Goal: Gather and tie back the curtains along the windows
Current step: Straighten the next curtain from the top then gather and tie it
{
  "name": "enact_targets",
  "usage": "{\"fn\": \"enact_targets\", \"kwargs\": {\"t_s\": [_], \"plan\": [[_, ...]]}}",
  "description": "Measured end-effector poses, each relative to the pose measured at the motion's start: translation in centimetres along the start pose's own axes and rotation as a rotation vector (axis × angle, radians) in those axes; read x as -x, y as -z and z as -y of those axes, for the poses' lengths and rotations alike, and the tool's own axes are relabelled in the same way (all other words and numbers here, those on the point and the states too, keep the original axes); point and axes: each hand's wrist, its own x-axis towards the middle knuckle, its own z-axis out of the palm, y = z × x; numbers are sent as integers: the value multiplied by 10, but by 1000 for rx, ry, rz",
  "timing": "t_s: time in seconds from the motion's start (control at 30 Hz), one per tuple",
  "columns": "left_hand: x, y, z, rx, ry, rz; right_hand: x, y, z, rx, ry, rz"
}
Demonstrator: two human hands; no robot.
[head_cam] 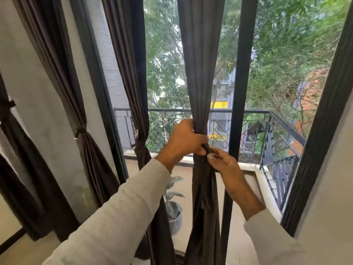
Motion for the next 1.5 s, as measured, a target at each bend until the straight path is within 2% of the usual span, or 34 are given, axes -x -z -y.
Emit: {"fn": "enact_targets", "kwargs": {"t_s": [0.07, 0.17, 0.23, 0.37, 0.43, 0.5, 0.57, 0.7, 0.77, 0.93, 1.07, 1.23, 1.33, 1.43, 1.5], "plan": [[-1, -3, -2, 4, 19, 19, 1, -2, -6, 1, 7, 25], [-2, -4, -6, 68, 23, 137, -6, 0, -14, 30, 7, -101], [-2, 2, -7, 101, -11, 227, -11, 5, -18, -35, -80, -137], [-12, 25, 21, 84, -144, 136, -18, 21, -19, -122, -194, -120], [-13, 31, 50, -8, -137, 115, -18, 27, -17, -159, -192, -96], [-5, 26, 72, -59, -90, 240, -18, 29, -19, -170, -183, -68], [5, 14, 82, 41, -72, 334, -16, 27, -18, -107, -113, -110], [10, -4, 87, 137, -150, 180, -7, 19, -17, 271, 49, -359], [11, -12, 90, 131, -179, 131, 4, 15, -19, 376, 144, -413], [14, -21, 100, 73, -273, -13, 37, 18, -27, 397, 372, -319], [22, -31, 102, 94, -308, -62, 43, 16, -26, 459, 409, -269], [32, -35, 97, 97, -356, -98, 44, 20, -29, 594, 558, -279], [37, -33, 92, -21, -434, -161, 47, 15, -26, 528, 484, -326], [42, -34, 87, -233, -504, -250, 47, 5, -29, 544, 496, -393], [46, -36, 81, -332, -488, -290, 50, 1, -33, 576, 515, -429]]}}
